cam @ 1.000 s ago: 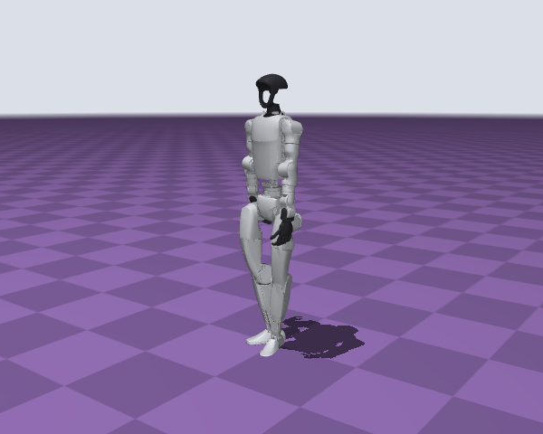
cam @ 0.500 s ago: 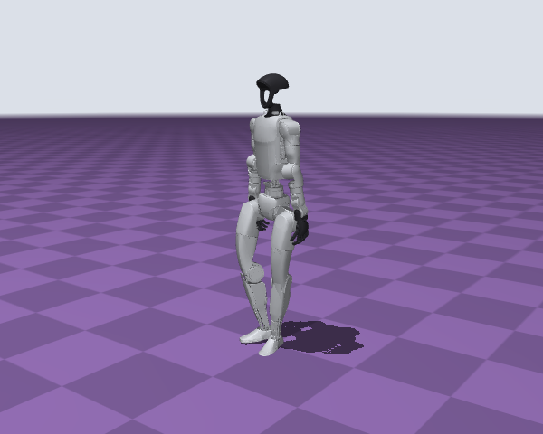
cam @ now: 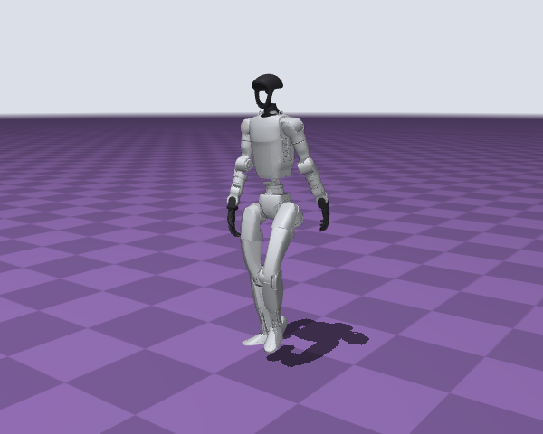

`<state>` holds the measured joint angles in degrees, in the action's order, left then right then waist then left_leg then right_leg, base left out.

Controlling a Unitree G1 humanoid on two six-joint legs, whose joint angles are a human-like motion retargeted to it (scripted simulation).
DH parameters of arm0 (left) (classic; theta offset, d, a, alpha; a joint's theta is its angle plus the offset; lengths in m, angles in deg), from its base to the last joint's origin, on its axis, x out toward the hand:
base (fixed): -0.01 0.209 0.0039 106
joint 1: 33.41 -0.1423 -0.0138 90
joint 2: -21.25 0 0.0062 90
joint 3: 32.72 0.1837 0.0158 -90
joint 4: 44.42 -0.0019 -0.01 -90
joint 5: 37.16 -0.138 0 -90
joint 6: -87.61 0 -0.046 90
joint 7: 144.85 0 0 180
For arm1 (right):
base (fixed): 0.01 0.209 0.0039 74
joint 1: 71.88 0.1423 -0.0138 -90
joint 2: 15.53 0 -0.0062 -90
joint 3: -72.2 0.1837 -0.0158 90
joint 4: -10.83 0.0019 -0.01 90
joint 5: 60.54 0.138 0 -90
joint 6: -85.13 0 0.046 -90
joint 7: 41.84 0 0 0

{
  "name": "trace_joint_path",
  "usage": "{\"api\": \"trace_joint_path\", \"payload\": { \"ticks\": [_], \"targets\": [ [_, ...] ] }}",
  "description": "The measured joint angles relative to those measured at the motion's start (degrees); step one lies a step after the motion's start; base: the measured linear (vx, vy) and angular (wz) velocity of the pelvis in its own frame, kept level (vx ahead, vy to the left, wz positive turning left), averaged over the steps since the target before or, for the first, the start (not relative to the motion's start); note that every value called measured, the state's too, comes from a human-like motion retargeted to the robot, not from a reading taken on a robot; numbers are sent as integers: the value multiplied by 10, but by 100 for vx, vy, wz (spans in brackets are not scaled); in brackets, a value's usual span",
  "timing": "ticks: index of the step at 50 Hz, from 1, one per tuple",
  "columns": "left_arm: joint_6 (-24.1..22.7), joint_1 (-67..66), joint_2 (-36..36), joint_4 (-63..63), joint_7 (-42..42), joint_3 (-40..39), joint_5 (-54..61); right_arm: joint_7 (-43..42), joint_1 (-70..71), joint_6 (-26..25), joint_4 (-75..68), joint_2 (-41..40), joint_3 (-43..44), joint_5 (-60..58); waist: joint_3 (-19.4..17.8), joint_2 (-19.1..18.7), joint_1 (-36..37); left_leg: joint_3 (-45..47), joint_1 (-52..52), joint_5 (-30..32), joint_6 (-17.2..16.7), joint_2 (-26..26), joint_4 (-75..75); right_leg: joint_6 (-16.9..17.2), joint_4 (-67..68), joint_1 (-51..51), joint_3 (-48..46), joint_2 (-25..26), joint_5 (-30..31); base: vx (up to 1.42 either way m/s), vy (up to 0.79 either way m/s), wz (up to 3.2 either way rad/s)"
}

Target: In place motions

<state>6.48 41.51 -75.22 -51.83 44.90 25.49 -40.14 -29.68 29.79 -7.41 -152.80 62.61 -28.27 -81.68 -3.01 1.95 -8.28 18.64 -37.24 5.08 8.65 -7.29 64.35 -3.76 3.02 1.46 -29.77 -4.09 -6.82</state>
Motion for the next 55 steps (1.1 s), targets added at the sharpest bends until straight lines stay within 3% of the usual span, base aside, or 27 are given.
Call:
{"api": "trace_joint_path", "payload": {
  "ticks": [3, 5, 9, 11, 13, 17, 20, 22, 25, 30, 32, 33, 35, 37, 38, 40, 42, 45, 47, 50, 55],
  "targets": [
    [8, -1, 0, 0, -7, 5, 14, -16, -11, 22, 13, -5, 9, -46, 11, -3, -5, -12, 92, 30, -27, 35, -145, 7, 8, 8, -3, 0, -13, 17, 3, 3],
    [6, 9, -1, 0, -13, 18, 26, -45, -29, 25, 5, -1, 13, -73, 16, -9, 0, -33, 185, 81, -49, 67, -298, 12, 26, 12, 2, 8, -28, 26, 3, -41],
    [-11, 63, -18, 4, -33, 43, 47, -72, -75, 16, -57, 21, 31, -110, 17, -40, 8, -26, 343, -91, -33, 79, -529, 18, 122, -6, 27, 33, -50, 25, 6, -60],
    [-18, 101, -33, 20, -38, 65, 65, -73, -95, -13, -99, 36, 44, -119, 30, -68, -12, -21, 346, -87, -26, 59, -580, 29, 233, -67, 20, 28, 4, 11, 6, -30],
    [-18, 166, -37, 45, -40, 96, 76, -63, -98, -44, -142, 54, 63, -87, 12, -74, -11, -32, 330, -71, -29, 49, -588, 56, 396, -156, 63, -2, 50, -26, 7, -56],
    [-30, 276, -21, 126, -13, 158, 61, -26, -110, -72, -222, 83, 116, 10, -34, -78, -22, -12, 340, -55, -26, 35, -615, 55, 624, -273, 97, -34, 14, -34, 5, -14],
    [-39, 300, -16, 180, 4, 176, 28, -23, -164, -95, -238, 102, 131, 52, -15, -86, -44, -19, 328, -50, -28, 24, -618, 81, 695, -338, 137, -4, -11, 15, -3, 13],
    [-43, 306, -16, 199, 4, 196, 24, -57, -202, -107, -238, 106, 146, 75, 9, -90, -39, -22, 317, -50, -28, 25, -619, 91, 691, -354, 148, 7, -11, 21, -5, -9],
    [-49, 316, -14, 213, 13, 218, 22, -83, -225, -110, -238, 104, 158, 102, 3, -76, -18, -12, 335, -54, -29, 35, -622, 78, 623, -305, 147, 6, -7, 3, -4, -31],
    [-50, 255, -29, 196, 10, 206, 7, -74, -207, -113, -238, 91, 133, 96, 13, -67, -27, -23, 354, -79, -40, 48, -600, 68, 309, -130, 129, 46, 45, 14, -2, 11],
    [-54, 215, -38, 175, -4, 192, 7, -73, -180, -108, -238, 82, 108, 92, 17, -60, -23, -26, 349, -86, -47, 57, -561, 54, 180, -55, 115, 59, -39, 12, -3, -6],
    [-57, 195, -40, 161, -14, 180, 6, -71, -164, -104, -238, 76, 92, 91, 18, -53, -12, -12, 347, -78, -52, 61, -536, 23, 125, -26, 81, 53, -60, 7, -3, -38],
    [-56, 160, -42, 132, -34, 147, -3, -54, -117, -100, -238, 60, 64, 82, 30, -29, -4, 32, 307, 6, -59, 65, -441, 25, 51, 3, 70, 24, -41, -9, -10, 35],
    [-59, 149, -34, 83, -53, 129, 10, -25, -63, -100, -196, 40, 66, 57, 31, -44, -23, -29, 183, 88, -67, 27, -277, 38, 35, -10, 19, 24, -32, -38, -21, 186],
    [-67, 143, -30, 58, -64, 122, 30, -14, -46, -94, -158, 31, 71, 43, 20, -43, -25, -50, 130, 97, -40, 34, -204, 33, 27, -11, 0, 26, -24, -38, -15, 87],
    [-76, 120, -20, 16, -67, 92, 72, 14, -11, -75, -78, 19, 57, 23, -9, -5, 34, -9, 47, 60, -30, 4, -56, 20, 27, -11, 49, 7, -12, -29, -6, -108],
    [-50, 87, -10, 0, -36, 72, 82, 31, 18, -53, -1, 12, 34, 15, -31, -1, 38, -3, 1, 37, -17, -15, 22, 11, 24, 0, 54, 9, -9, -13, 1, -70],
    [-28, 19, -11, 0, -53, 37, 59, 13, 37, -7, 65, -1, 17, 5, -15, 1, 39, 8, -56, 13, 1, -31, 95, 8, 25, -6, 64, 4, -8, 18, 0, -21],
    [-29, -18, -11, 0, -61, 22, 54, -2, 40, 20, 87, -5, 2, 10, 4, -3, 29, 7, -63, 7, 5, -30, 95, 7, 19, -9, 60, 7, -6, 20, 0, 6],
    [-15, -30, -8, 0, -43, 13, 56, 0, 42, 36, 107, -3, -5, 3, 3, -8, 23, 25, -7, 4, 11, -37, 36, 9, 14, -2, 55, 13, -8, 2, 2, 12],
    [12, 0, -1, 0, -40, 47, 55, 16, -24, 22, 49, 4, 17, -4, 34, -15, 19, 27, 200, 39, -23, 30, -276, 19, 30, 6, 47, 19, -32, 20, 3, 8]
  ]
}}
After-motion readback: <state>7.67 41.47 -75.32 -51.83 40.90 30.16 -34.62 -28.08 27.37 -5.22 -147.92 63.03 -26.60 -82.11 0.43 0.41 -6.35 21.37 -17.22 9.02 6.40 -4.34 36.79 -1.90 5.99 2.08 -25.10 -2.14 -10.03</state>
